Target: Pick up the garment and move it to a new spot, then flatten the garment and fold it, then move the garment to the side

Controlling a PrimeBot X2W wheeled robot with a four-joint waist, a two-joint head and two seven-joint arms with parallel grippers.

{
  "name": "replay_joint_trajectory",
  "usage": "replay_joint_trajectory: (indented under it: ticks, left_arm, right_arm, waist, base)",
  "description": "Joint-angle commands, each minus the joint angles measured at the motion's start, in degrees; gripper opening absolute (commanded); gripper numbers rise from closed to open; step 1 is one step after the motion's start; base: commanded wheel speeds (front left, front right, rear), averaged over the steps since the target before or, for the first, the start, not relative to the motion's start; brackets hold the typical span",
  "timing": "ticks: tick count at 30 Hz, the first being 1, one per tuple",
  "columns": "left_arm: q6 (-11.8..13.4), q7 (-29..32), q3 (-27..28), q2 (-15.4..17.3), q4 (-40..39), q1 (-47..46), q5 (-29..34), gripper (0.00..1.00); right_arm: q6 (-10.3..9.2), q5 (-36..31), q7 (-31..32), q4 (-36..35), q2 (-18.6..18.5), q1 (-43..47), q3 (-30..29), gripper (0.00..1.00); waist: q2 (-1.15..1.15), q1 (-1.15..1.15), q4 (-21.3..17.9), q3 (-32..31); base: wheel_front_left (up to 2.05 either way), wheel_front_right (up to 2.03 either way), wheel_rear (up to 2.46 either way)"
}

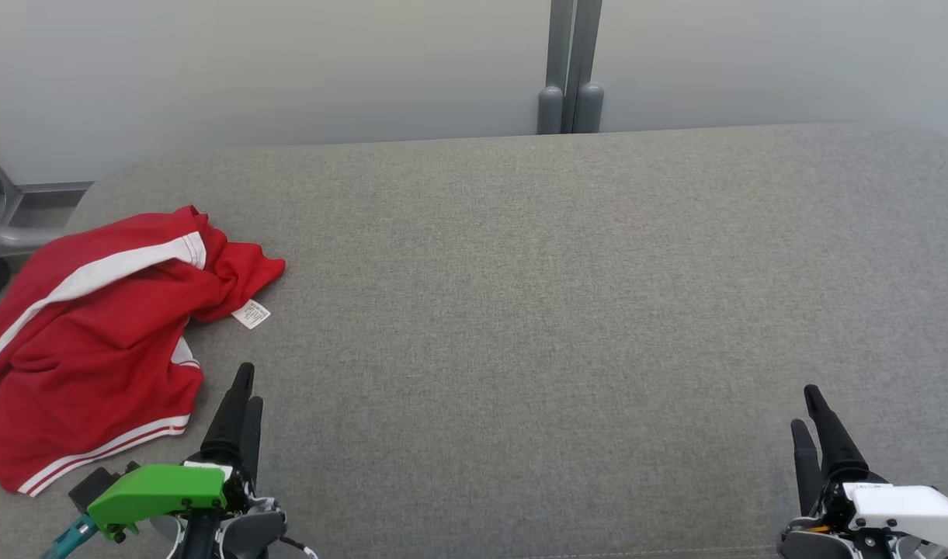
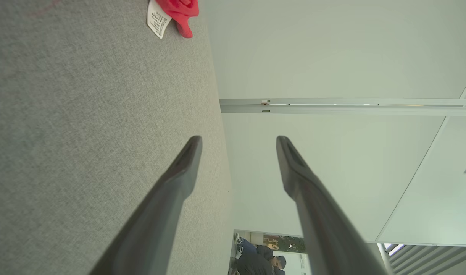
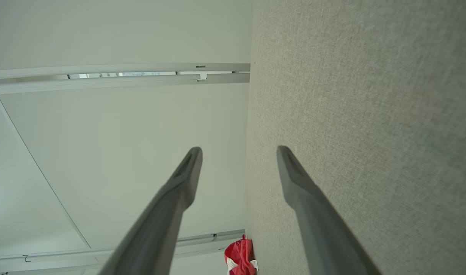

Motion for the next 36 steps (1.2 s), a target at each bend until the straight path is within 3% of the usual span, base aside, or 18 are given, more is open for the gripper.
replay_joint_trajectory:
  ticks: [1,10,36]
  left_arm:
    - [0.01,-1.06,-0.48,0.41,-1.12,-0.51,1.89,1.00]
    - [0.86,-3.47,-2.12,1.04,-0.96,-0.27,7.74,1.00]
    - [4.17,-9.85,-8.13,3.21,-1.00,0.65,29.59,1.00]
  right_arm:
    - [0.00,-1.69,-0.87,-0.22,-0.46,-1.72,0.94,1.00]
    - [0.01,-7.76,-2.61,2.12,-0.63,-3.24,3.21,1.00]
    - [0.02,-38.23,-1.42,5.58,-0.77,-6.80,4.16,1.00]
  waist:
    - [0.00,0.00,-0.02,-0.14]
    - [0.00,0.00,-0.03,-0.62]
    - [0.00,0.00,-0.09,-2.19]
  base:
    - [0.00,0.00,0.00]
    - [0.00,0.00,0.00]
    - [0.00,0.00,0.00]
